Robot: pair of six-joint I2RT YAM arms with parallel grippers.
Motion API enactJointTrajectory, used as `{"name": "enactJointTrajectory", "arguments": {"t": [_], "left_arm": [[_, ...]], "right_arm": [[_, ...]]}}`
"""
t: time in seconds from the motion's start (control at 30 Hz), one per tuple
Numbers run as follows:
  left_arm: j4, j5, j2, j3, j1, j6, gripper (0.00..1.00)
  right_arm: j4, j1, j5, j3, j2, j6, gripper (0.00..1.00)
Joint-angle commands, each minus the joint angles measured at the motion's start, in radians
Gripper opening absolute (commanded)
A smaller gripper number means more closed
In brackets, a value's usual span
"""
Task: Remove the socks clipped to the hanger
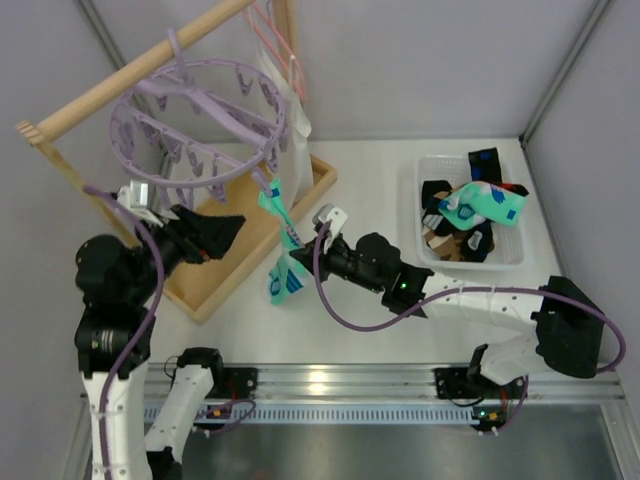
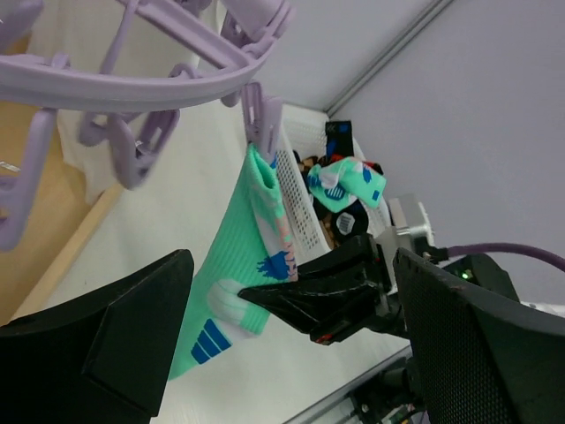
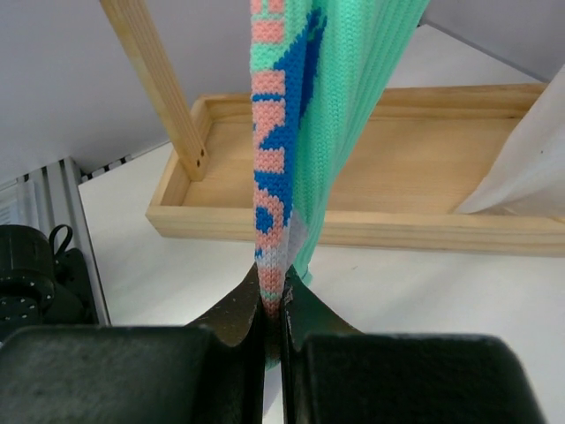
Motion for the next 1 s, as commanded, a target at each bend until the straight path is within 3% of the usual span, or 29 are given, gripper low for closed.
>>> {"name": "enactJointTrajectory", "arguments": {"t": [0.0, 0.13, 0.33, 0.57, 0.87, 0.97], "left_arm": [[0.012, 0.092, 0.1, 0.025, 0.011, 0.001, 0.98], [0.014, 0.144, 0.159, 0.1, 0.011, 0.008, 0.98], [0.09, 0.226, 0.242, 0.097, -0.004, 0.045, 0.98], [0.522, 0.304, 0.142, -0.169, -0.027, -0.034, 0.96], [0.776, 0.237, 0.151, -0.295, -0.032, -0.07, 0.89], [0.794, 0.206, 0.166, -0.317, -0.032, -0.068, 0.85]], "right_arm": [[-0.047, 0.038, 0.074, 0.033, -0.01, 0.011, 0.0], [-0.069, 0.052, 0.115, 0.071, 0.039, -0.005, 0.0], [-0.024, 0.069, 0.014, 0.076, 0.07, 0.002, 0.0], [0.0, 0.07, -0.118, 0.079, 0.044, 0.046, 0.0], [0.043, 0.07, -0.282, 0.061, 0.022, 0.057, 0.0], [0.04, 0.07, -0.311, 0.062, 0.013, 0.054, 0.0]]}}
